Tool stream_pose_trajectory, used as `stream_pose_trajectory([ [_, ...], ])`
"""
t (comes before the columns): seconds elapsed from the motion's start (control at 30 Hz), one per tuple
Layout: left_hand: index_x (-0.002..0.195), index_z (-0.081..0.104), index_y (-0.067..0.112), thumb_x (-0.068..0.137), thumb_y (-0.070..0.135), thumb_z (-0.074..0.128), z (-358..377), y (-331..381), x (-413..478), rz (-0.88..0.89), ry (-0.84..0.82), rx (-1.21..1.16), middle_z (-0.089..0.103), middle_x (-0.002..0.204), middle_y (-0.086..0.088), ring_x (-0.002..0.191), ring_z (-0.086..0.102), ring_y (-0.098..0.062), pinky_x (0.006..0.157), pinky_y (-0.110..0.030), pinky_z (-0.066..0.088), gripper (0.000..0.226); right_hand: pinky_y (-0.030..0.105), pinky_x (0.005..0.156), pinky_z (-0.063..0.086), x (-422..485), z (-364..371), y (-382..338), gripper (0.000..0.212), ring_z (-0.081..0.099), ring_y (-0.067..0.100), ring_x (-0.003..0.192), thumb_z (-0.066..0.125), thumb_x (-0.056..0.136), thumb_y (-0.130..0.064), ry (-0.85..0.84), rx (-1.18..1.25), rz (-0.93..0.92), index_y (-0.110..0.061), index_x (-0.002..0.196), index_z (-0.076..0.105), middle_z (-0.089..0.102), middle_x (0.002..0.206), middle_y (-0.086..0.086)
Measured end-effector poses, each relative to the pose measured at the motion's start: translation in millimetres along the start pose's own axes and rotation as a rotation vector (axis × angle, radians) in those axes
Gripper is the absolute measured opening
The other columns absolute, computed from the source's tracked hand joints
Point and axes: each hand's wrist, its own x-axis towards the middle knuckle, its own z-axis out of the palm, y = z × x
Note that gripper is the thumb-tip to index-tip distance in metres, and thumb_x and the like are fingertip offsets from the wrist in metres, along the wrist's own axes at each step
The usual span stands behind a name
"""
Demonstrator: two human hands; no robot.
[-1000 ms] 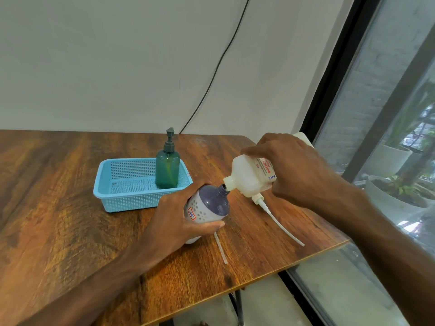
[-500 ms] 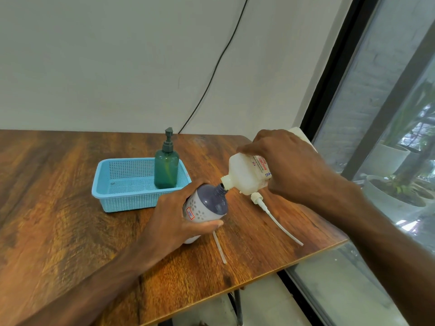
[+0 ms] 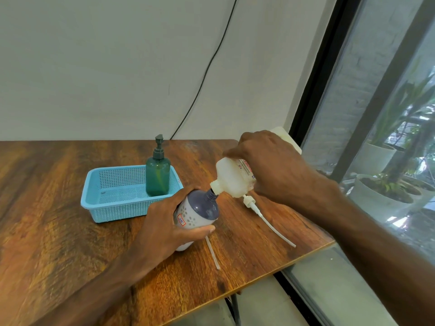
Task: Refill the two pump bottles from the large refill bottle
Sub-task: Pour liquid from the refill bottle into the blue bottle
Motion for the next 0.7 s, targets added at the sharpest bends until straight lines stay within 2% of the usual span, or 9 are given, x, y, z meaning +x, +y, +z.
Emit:
stream_pose_trajectory([
  [0.1, 0.120, 0.049, 0.054, 0.060, 0.060, 0.085, -0.3, 2.5, 0.5, 0.000, 0.002, 0.001, 0.056, 0.110, 0.052, 0.109, 0.056, 0.019, 0.085, 0.002, 0.042, 0.070, 0.037, 0.108, 0.038, 1.0, -0.2, -0.5, 0.066, 0.049, 0.020, 0.129, 0.079, 0.081, -0.025, 0.000, -0.013, -0.003, -0.036, 0.140, 0.050, 0.057, 0.135, -0.003],
  [0.23, 0.120, 0.052, 0.052, 0.061, 0.058, 0.087, -2.0, 3.3, 0.6, 0.007, 0.003, -0.008, 0.057, 0.114, 0.049, 0.108, 0.059, 0.015, 0.085, 0.000, 0.044, 0.069, 0.036, 0.107, 0.038, 2.2, -1.4, -1.1, 0.066, 0.051, 0.020, 0.126, 0.080, 0.080, -0.024, 0.011, -0.029, -0.025, -0.035, 0.139, 0.052, 0.058, 0.132, -0.002],
  [0.4, 0.123, 0.052, 0.049, 0.059, 0.064, 0.082, -1.4, 2.9, 0.3, -0.004, 0.009, 0.009, 0.058, 0.107, 0.049, 0.109, 0.053, 0.023, 0.084, 0.004, 0.040, 0.072, 0.036, 0.108, 0.036, 4.5, -4.3, -1.4, 0.066, 0.050, 0.020, 0.128, 0.078, 0.081, -0.022, -0.002, -0.049, -0.042, -0.034, 0.140, 0.052, 0.057, 0.132, -0.003],
  [0.53, 0.117, 0.048, 0.055, 0.059, 0.061, 0.083, -2.3, 5.4, 0.6, -0.005, 0.005, 0.014, 0.049, 0.109, 0.059, 0.107, 0.051, 0.026, 0.082, 0.006, 0.038, 0.068, 0.036, 0.109, 0.036, 5.8, -6.6, -3.1, 0.064, 0.048, 0.021, 0.130, 0.076, 0.084, -0.022, -0.006, -0.068, -0.057, -0.034, 0.142, 0.050, 0.056, 0.135, -0.002],
  [0.7, 0.116, 0.045, 0.057, 0.058, 0.063, 0.081, -1.9, 7.1, 1.1, -0.011, 0.009, 0.019, 0.044, 0.108, 0.064, 0.107, 0.047, 0.031, 0.081, 0.008, 0.036, 0.069, 0.037, 0.110, 0.036, 8.7, -9.7, -5.6, 0.062, 0.048, 0.021, 0.131, 0.074, 0.086, -0.024, -0.006, -0.100, -0.079, -0.033, 0.142, 0.050, 0.055, 0.136, -0.001],
])
